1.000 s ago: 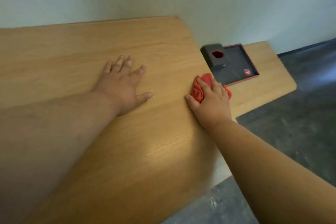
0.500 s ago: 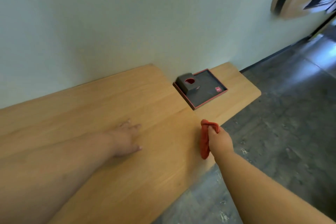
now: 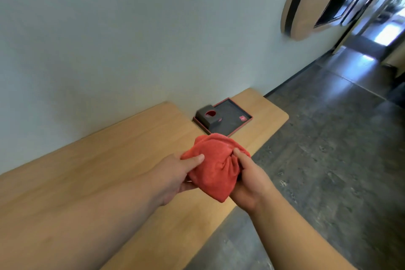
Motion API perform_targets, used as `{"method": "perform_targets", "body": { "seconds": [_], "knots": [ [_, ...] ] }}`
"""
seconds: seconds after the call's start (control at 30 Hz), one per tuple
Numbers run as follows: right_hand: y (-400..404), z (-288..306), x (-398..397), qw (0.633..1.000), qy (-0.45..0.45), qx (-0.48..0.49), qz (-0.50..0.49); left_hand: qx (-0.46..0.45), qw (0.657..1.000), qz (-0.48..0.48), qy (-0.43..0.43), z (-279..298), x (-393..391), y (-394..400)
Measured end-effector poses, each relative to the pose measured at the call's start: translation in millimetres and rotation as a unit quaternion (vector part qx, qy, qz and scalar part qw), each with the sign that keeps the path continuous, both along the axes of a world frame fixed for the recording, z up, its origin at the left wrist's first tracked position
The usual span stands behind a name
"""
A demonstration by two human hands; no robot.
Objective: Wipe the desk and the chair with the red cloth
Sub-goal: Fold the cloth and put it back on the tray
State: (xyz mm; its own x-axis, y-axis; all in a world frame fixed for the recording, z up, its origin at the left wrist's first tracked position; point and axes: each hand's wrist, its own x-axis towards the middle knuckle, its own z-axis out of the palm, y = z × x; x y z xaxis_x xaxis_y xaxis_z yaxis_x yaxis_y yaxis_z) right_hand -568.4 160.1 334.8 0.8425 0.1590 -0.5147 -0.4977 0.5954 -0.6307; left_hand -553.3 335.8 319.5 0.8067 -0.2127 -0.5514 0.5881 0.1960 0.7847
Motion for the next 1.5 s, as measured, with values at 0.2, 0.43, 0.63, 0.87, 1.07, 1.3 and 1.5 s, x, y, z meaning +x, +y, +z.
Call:
{"method": "perform_targets", "body": {
  "seconds": [0.2, 0.43, 0.63, 0.87, 1.07, 1.3, 1.5],
  "knots": [
    [-72.7, 9.1, -12.5, 0.997, -0.034, 0.011, 0.063, -0.03, 0.999, 0.008, -0.035, 27.8, -5.8, -54.2],
    [-194.5, 32.0, 3.1, 0.988, -0.056, -0.088, 0.113, -0.055, 0.998, 0.003, -0.043, 52.5, -5.2, -177.5],
    [-291.8, 72.3, 46.7, 0.976, -0.096, -0.135, 0.145, -0.02, 0.989, 0.014, -0.144, 82.9, 30.5, -268.9],
    [-344.4, 77.3, 116.8, 0.948, -0.217, -0.207, 0.107, 0.091, 0.971, -0.049, -0.216, 96.3, 91.6, -318.8],
    [-374.8, 74.4, 196.7, 0.918, -0.231, -0.27, 0.175, 0.083, 0.977, -0.028, -0.195, 72.4, 176.3, -339.5],
    [-402.0, 56.4, 327.7, 0.928, -0.194, -0.284, 0.146, -0.027, 0.991, 0.021, -0.131, 26.5, 304.6, -377.5],
    [-421.2, 17.8, 432.8, 0.956, -0.109, -0.218, 0.163, -0.104, 0.993, 0.052, -0.03, -11.6, 391.2, -397.0]
  ]
}}
